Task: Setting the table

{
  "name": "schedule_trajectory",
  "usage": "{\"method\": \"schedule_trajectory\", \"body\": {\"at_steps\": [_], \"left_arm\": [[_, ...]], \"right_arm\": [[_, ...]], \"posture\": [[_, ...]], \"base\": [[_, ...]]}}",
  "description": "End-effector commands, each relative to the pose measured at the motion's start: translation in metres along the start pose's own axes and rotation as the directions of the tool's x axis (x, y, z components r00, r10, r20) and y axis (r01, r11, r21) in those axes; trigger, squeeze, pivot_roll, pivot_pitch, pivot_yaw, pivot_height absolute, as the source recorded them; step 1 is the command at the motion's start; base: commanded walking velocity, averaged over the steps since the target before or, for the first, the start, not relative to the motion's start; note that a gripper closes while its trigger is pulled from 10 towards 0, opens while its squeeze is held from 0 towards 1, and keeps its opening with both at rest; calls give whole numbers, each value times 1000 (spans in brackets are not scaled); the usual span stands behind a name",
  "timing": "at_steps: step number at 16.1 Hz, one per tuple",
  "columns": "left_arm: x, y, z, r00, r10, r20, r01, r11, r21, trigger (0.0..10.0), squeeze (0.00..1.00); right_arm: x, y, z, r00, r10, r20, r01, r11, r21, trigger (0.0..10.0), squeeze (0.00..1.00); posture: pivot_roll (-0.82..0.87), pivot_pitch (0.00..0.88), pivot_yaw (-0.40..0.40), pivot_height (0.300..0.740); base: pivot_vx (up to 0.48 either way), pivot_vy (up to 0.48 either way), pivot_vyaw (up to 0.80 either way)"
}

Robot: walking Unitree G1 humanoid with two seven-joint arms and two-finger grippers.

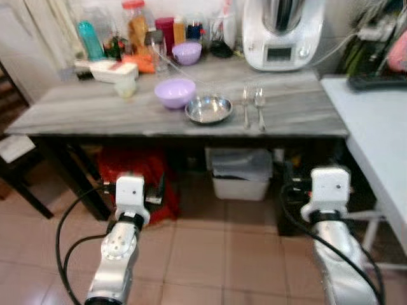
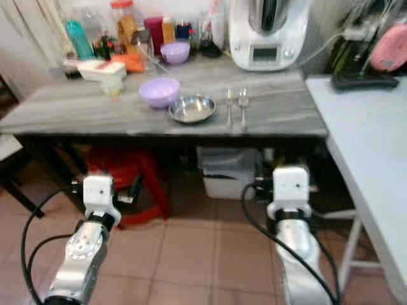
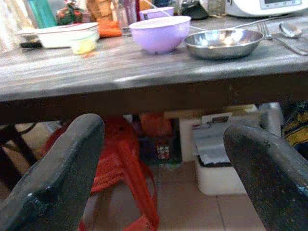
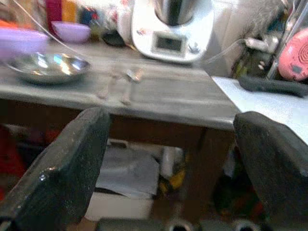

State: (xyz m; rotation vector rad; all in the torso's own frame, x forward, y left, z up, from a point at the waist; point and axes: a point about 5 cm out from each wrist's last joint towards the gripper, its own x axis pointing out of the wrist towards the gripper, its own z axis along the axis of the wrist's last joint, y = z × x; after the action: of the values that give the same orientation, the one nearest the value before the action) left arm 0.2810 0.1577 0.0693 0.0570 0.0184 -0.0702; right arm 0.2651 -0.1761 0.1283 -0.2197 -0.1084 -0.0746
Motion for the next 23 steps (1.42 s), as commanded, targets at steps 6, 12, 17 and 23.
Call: {"method": "schedule_trajectory", "body": {"at_steps": [6,12,17,23], "left_arm": [[2,1,2,1000,5,14,-5,1000,6,10000,0],[-1,-2,6,996,-73,58,73,997,-7,10000,0],[1,-4,8,993,-98,65,99,995,-13,10000,0],[2,-6,9,992,-111,66,113,993,-23,10000,0]], "right_arm": [[5,1,2,1000,12,14,-12,1000,-1,10000,0],[5,1,2,1000,18,16,-18,1000,-1,10000,0],[6,0,2,1000,14,17,-14,1000,-5,10000,0],[6,1,3,1000,14,20,-14,1000,-5,10000,0]], "posture": [[-101,0,96,740],[-107,0,95,740],[-112,0,96,740],[-113,0,99,740]], "base": [[-382,0,0],[-55,0,0],[0,0,0],[0,-40,0]]}}
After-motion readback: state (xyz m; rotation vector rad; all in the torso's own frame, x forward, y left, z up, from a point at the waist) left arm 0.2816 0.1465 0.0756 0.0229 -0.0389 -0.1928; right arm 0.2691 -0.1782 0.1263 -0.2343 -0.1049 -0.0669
